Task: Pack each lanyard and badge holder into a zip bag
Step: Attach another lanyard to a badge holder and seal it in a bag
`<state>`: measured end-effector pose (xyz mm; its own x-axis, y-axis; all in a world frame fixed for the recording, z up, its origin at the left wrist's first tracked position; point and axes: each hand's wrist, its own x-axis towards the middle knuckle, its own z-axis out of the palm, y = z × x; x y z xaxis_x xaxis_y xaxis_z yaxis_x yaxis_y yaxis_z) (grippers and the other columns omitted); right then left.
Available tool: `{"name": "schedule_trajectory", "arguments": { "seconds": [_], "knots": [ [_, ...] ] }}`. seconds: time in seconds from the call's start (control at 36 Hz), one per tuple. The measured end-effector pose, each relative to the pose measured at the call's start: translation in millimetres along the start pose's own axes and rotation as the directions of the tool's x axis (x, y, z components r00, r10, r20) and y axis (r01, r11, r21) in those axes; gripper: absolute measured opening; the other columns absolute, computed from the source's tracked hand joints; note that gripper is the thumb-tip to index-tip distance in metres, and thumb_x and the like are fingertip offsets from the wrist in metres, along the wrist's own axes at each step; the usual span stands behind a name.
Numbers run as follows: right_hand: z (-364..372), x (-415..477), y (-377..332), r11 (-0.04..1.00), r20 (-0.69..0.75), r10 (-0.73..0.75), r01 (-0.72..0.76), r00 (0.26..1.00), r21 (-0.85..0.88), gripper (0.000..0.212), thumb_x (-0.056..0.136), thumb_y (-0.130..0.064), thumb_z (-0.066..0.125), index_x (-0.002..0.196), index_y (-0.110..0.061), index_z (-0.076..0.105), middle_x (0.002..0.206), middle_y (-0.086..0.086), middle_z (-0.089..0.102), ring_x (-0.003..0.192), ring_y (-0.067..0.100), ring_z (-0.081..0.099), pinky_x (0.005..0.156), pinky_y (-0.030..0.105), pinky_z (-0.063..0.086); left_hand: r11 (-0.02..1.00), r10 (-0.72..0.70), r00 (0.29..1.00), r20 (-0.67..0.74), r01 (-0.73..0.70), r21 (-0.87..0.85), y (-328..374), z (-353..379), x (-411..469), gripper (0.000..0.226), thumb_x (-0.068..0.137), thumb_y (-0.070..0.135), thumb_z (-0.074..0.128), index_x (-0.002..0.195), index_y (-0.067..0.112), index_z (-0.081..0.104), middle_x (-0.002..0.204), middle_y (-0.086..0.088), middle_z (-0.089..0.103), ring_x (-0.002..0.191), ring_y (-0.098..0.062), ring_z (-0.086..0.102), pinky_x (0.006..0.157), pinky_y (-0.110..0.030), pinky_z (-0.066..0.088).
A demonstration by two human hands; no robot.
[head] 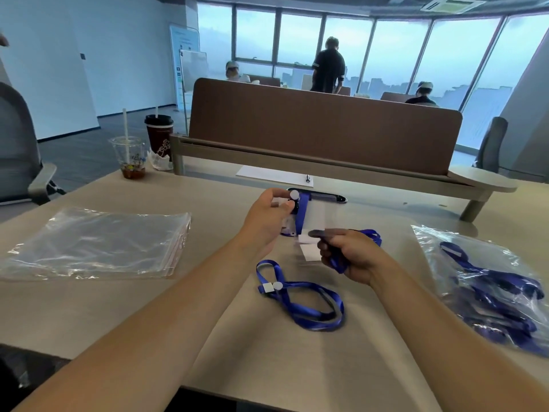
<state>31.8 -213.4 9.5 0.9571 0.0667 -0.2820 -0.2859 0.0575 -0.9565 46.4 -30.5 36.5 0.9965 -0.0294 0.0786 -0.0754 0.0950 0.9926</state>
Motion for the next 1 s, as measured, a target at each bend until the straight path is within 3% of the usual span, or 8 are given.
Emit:
{"name": "schedule_trajectory", "arguments": {
  "seconds": [0.11, 0.25, 0.31, 0.42, 0.58, 0.75, 0.89, 1.0],
  "knots": [
    [5.4, -6.5, 2.5, 0.996, 0.090, 0.091, -0.092, 0.992, 0.013, 0.026, 0.104, -0.009, 0.044, 0.119, -0.003, 0.065, 0.073, 0.005, 0.060, 0.070, 0.014, 0.054, 0.078, 0.033, 0.051, 0.999, 0.051, 0.995, -0.089, -0.052, -0.002, -6.5, -3.3, 4.9, 0.016, 0.100, 0.010, 0.053, 0.110, 0.022, 0.057, 0.112, -0.005, 0.062, 0.092, -0.011, 0.059, 0.070, -0.024, 0.047],
    [13.8, -4.2, 1.4, 0.990, 0.080, 0.142, -0.140, 0.987, -0.028, 0.029, 0.104, -0.015, 0.045, 0.116, -0.002, 0.068, 0.074, 0.005, 0.062, 0.070, 0.014, 0.055, 0.079, 0.034, 0.050, 0.969, 0.197, 0.971, -0.134, -0.172, 0.177, -9.3, -5.3, 6.0, 0.014, 0.102, 0.011, 0.050, 0.112, 0.018, 0.056, 0.101, 0.012, 0.056, 0.085, 0.000, 0.055, 0.054, -0.005, 0.045],
    [17.2, -4.8, -0.1, 0.989, 0.088, 0.149, -0.148, 0.985, -0.019, 0.027, 0.103, -0.016, 0.048, 0.113, -0.001, 0.068, 0.073, 0.004, 0.061, 0.069, 0.014, 0.055, 0.079, 0.034, 0.050, 0.949, 0.234, 0.966, -0.106, -0.203, 0.241, -10.4, -6.3, 5.2, 0.012, 0.102, 0.011, 0.049, 0.107, 0.020, 0.055, 0.099, 0.016, 0.055, 0.093, -0.006, 0.056, 0.060, -0.011, 0.048],
    [21.6, -5.1, -3.8, 0.985, 0.057, 0.169, -0.170, 0.984, 0.027, 0.019, 0.101, -0.017, 0.054, 0.104, -0.003, 0.066, 0.074, 0.007, 0.064, 0.066, 0.015, 0.061, 0.078, 0.035, 0.055, 0.861, 0.280, 0.960, 0.004, -0.253, 0.441, -15.4, -7.0, 4.9, 0.016, 0.102, 0.011, 0.049, 0.106, 0.026, 0.051, 0.125, 0.003, 0.055, 0.118, -0.014, 0.048, 0.072, -0.013, 0.041],
    [27.3, -5.8, -10.7, 0.965, 0.073, 0.105, -0.119, 0.992, 0.235, 0.021, 0.102, -0.009, 0.049, 0.114, 0.002, 0.062, 0.083, 0.014, 0.071, 0.080, 0.024, 0.074, 0.077, 0.039, 0.061, 0.774, 0.291, 0.934, 0.207, -0.358, 0.522, -24.0, -9.8, 4.9, 0.021, 0.097, 0.010, 0.055, 0.101, 0.030, 0.056, 0.105, 0.004, 0.061, 0.099, -0.016, 0.058, 0.077, -0.024, 0.049],
    [24.4, -6.6, -16.4, 0.948, 0.065, 0.099, -0.114, 0.993, 0.298, 0.033, 0.104, -0.018, 0.042, 0.117, 0.006, 0.060, 0.106, 0.025, 0.073, 0.097, 0.035, 0.073, 0.088, 0.044, 0.058, 0.699, 0.304, 0.925, 0.229, -0.380, 0.606, -28.2, -11.2, 7.9, 0.019, 0.098, 0.014, 0.057, 0.112, 0.025, 0.063, 0.104, 0.002, 0.069, 0.087, -0.013, 0.063, 0.075, -0.019, 0.053],
    [22.4, -6.9, -18.1, 0.962, 0.020, 0.115, -0.116, 0.993, 0.247, 0.042, 0.100, -0.035, 0.056, 0.110, 0.005, 0.060, 0.104, 0.023, 0.074, 0.095, 0.034, 0.074, 0.085, 0.041, 0.060, 0.657, 0.304, 0.923, 0.237, -0.383, 0.649, -31.8, -11.9, 4.5, 0.035, 0.097, 0.014, 0.059, 0.130, 0.025, 0.056, 0.118, -0.003, 0.069, 0.100, -0.020, 0.066, 0.089, -0.027, 0.053],
    [23.7, -7.0, -15.5, 0.962, -0.028, 0.113, -0.102, 0.993, 0.252, 0.042, 0.096, -0.033, 0.064, 0.114, 0.005, 0.060, 0.102, 0.022, 0.074, 0.091, 0.033, 0.075, 0.076, 0.038, 0.063, 0.599, 0.309, 0.899, 0.311, -0.438, 0.671, -32.7, -9.2, 3.7, 0.029, 0.098, 0.013, 0.057, 0.124, 0.022, 0.069, 0.117, 0.001, 0.071, 0.103, -0.016, 0.066, 0.088, -0.017, 0.047]
  ]
}}
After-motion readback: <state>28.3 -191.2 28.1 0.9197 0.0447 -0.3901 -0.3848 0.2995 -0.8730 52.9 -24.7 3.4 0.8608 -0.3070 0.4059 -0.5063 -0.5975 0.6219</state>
